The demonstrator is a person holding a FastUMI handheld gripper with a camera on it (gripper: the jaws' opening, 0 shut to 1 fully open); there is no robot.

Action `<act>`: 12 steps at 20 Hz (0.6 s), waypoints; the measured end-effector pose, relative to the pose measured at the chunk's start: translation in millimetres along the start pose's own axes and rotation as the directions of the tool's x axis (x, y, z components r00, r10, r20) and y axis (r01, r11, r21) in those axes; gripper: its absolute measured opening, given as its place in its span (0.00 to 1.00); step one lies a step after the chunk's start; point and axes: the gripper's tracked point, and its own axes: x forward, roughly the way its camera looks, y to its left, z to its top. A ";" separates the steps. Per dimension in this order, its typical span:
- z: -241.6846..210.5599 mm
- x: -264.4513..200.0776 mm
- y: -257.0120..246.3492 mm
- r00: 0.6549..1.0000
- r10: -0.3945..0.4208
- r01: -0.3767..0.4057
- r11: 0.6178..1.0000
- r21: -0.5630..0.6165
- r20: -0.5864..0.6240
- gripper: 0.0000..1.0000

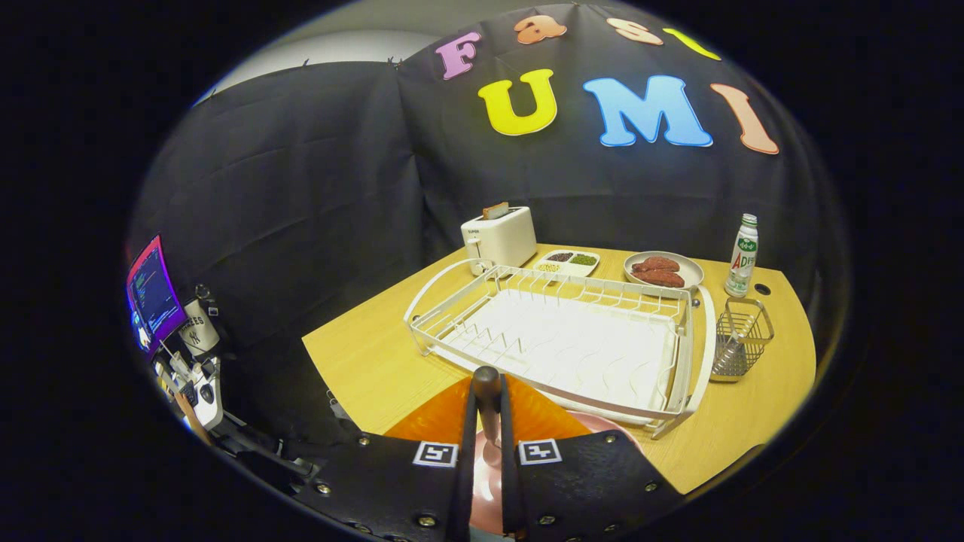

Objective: Take the plate from the dish rack, then take the spoon from the basket and place it into the plate.

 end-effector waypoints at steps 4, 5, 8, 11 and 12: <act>-1.9 -5.8 -4.8 1.000 -0.005 0.005 1.000 0.017 0.008 0.15; -1.7 -5.6 -4.0 1.000 -0.007 0.007 1.000 0.019 0.009 0.15; 5.7 -15.1 -10.6 0.999 -0.019 0.019 1.000 0.013 0.027 0.21; 6.8 -20.0 -16.1 0.999 -0.031 0.030 0.999 0.015 0.029 0.26; 9.1 -22.0 -18.3 0.999 -0.035 0.034 0.999 0.023 0.034 0.26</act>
